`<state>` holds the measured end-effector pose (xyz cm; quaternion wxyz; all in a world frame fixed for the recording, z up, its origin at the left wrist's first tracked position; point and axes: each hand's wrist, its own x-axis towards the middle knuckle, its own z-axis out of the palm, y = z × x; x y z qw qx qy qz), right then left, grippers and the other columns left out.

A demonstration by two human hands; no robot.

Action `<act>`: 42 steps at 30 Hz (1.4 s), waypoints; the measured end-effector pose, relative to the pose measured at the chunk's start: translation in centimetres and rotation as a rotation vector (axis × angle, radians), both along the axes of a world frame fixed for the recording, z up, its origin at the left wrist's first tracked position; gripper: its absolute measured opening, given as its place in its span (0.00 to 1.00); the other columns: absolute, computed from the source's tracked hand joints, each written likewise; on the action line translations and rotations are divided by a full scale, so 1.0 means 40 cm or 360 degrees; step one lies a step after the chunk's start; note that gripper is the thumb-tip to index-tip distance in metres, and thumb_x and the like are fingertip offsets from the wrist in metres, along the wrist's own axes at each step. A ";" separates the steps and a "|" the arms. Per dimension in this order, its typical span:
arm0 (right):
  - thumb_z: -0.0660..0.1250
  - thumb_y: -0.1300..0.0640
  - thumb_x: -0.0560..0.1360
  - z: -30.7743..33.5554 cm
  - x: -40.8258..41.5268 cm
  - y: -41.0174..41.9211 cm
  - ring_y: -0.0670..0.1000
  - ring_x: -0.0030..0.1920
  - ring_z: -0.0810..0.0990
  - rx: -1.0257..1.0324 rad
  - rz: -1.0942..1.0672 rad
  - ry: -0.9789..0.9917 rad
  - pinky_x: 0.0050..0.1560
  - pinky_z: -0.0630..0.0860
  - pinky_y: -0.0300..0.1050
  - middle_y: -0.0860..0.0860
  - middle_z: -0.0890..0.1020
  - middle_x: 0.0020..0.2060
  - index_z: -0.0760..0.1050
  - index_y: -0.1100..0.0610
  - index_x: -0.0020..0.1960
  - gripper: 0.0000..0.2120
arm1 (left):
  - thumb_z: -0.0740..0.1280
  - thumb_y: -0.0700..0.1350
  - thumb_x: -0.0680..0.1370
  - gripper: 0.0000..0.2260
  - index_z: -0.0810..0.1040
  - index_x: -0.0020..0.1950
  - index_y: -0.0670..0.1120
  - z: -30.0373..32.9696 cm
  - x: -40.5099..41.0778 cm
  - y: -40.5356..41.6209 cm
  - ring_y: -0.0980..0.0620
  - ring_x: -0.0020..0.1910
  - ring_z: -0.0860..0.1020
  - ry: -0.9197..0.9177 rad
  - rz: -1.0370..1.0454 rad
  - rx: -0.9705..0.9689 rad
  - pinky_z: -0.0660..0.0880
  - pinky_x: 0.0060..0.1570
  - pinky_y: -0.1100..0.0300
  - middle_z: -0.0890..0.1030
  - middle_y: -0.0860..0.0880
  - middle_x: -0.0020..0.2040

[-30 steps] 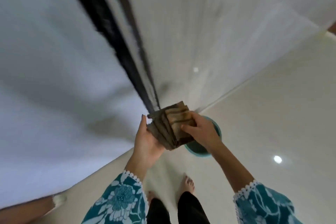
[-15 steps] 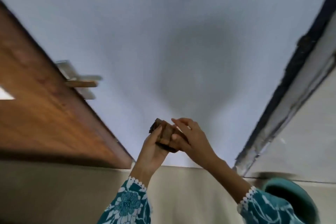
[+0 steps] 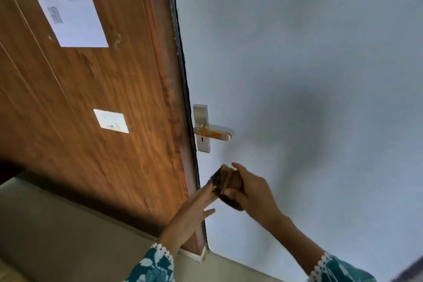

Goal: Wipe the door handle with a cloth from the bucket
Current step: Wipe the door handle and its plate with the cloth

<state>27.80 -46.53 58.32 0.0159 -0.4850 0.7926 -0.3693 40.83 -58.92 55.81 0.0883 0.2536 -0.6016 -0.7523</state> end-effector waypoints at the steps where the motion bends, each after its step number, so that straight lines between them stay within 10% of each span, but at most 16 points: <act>1: 0.68 0.49 0.70 0.021 -0.026 -0.019 0.53 0.51 0.80 -0.0022 -0.0049 0.0003 0.51 0.73 0.41 0.51 0.82 0.52 0.69 0.53 0.67 0.27 | 0.63 0.62 0.72 0.26 0.71 0.67 0.52 0.004 0.002 -0.029 0.51 0.65 0.74 0.0025 0.0018 -0.0053 0.69 0.66 0.48 0.75 0.49 0.67; 13: 0.70 0.51 0.70 0.231 -0.187 -0.367 0.55 0.52 0.79 -0.0072 -0.0046 0.0463 0.49 0.72 0.45 0.53 0.81 0.54 0.72 0.53 0.66 0.25 | 0.61 0.44 0.80 0.08 0.78 0.54 0.46 0.042 -0.017 -0.266 0.45 0.55 0.80 0.0228 0.0847 -0.0161 0.74 0.58 0.48 0.82 0.43 0.55; 18: 0.66 0.64 0.66 0.162 -0.174 -0.532 0.62 0.36 0.81 0.0153 -0.0013 0.0845 0.37 0.76 0.49 0.58 0.83 0.39 0.78 0.62 0.49 0.11 | 0.62 0.43 0.79 0.07 0.79 0.52 0.48 0.058 -0.044 -0.343 0.48 0.57 0.78 0.0367 0.0994 -0.0380 0.73 0.61 0.52 0.82 0.47 0.53; 23: 0.70 0.65 0.65 0.107 -0.140 -0.569 0.59 0.36 0.81 0.0341 -0.0248 0.0972 0.39 0.77 0.51 0.57 0.83 0.39 0.78 0.61 0.51 0.14 | 0.61 0.49 0.79 0.14 0.74 0.64 0.49 0.060 -0.103 -0.462 0.45 0.52 0.78 0.0403 0.1110 -0.0978 0.75 0.55 0.45 0.79 0.45 0.57; 32: 0.67 0.66 0.64 0.084 -0.168 -0.517 0.60 0.40 0.81 0.0355 -0.0421 0.0823 0.43 0.73 0.50 0.56 0.84 0.42 0.78 0.60 0.52 0.16 | 0.58 0.44 0.79 0.24 0.60 0.73 0.35 0.091 -0.277 -0.614 0.47 0.76 0.52 0.0639 0.0949 -0.2228 0.50 0.73 0.41 0.55 0.39 0.76; 42: 0.63 0.71 0.59 0.069 -0.200 -0.397 0.58 0.41 0.82 0.0512 -0.0642 0.0965 0.42 0.73 0.49 0.51 0.84 0.40 0.79 0.55 0.52 0.24 | 0.46 0.51 0.82 0.26 0.55 0.74 0.36 0.104 -0.349 -0.669 0.41 0.74 0.55 0.0526 0.1158 -0.2843 0.38 0.72 0.45 0.61 0.36 0.73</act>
